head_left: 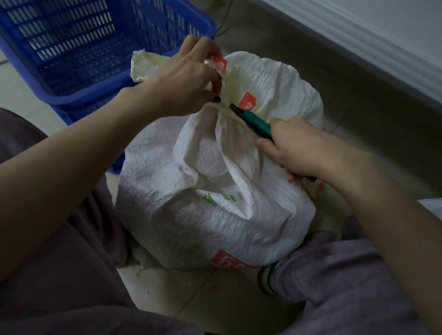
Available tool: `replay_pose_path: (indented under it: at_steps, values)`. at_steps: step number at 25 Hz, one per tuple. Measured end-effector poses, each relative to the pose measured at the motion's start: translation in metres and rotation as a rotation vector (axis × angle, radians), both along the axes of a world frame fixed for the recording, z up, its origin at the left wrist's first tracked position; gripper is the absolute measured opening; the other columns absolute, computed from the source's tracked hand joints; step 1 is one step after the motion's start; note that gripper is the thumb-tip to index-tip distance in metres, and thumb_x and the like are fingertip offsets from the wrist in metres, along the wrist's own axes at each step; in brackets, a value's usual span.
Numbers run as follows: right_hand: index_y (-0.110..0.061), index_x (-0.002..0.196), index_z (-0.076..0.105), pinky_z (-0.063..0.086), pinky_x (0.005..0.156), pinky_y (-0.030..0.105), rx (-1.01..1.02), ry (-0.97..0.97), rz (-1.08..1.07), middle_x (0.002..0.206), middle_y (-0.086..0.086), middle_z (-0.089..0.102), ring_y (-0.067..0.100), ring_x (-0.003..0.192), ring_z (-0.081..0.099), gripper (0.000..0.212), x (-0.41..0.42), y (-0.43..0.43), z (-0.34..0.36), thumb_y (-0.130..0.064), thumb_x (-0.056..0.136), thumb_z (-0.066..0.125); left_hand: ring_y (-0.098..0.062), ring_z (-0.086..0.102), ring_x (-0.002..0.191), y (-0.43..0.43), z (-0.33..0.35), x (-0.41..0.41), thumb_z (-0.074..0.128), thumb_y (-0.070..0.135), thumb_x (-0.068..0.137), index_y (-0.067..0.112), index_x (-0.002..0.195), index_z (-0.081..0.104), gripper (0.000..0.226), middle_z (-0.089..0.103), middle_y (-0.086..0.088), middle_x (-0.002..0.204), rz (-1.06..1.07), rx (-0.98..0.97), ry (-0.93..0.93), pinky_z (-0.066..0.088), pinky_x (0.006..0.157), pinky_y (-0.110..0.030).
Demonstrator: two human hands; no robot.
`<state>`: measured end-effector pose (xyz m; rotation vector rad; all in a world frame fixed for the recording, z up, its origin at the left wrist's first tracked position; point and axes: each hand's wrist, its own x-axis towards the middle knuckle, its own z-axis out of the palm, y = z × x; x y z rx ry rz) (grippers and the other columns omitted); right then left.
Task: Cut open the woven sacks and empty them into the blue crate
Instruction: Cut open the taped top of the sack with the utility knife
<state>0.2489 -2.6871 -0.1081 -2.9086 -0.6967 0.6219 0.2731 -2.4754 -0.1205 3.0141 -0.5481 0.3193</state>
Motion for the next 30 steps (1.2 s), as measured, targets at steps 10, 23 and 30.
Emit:
replay_pose_path:
  at_steps: [10,23,30]
  values:
    - [-0.004,0.101,0.053,0.033,0.050,0.027,-0.010,-0.127,-0.040,0.065,0.002,0.032,0.014,0.053,0.036,0.020,-0.006,0.016,-0.002,-0.019,0.097,0.041,-0.033,0.031,0.122,-0.007,0.003,-0.005,0.064,0.025,0.086,0.011,0.109,0.068,0.027,0.037,-0.013,0.135,-0.006,0.002,-0.042,0.037,0.095,-0.041]
    - [0.001,0.120,0.054,0.045,0.066,0.033,-0.129,-0.139,-0.081,0.079,0.007,0.039,0.025,0.074,0.046,0.030,-0.018,0.010,0.012,-0.015,0.096,0.045,-0.035,0.029,0.122,-0.020,0.001,-0.003,0.063,0.034,0.085,0.014,0.112,0.066,0.034,0.036,-0.013,0.135,0.035,0.083,-0.024,0.032,0.097,-0.044]
    - [0.002,0.094,0.055,0.045,0.048,0.029,-0.059,0.022,-0.051,0.068,0.012,0.054,0.022,0.052,0.058,0.028,-0.014,-0.005,0.014,-0.024,0.096,0.045,-0.035,0.031,0.120,-0.017,-0.008,-0.001,0.063,0.035,0.085,0.013,0.114,0.065,0.036,0.037,-0.012,0.134,0.069,0.147,-0.006,0.032,0.096,-0.045]
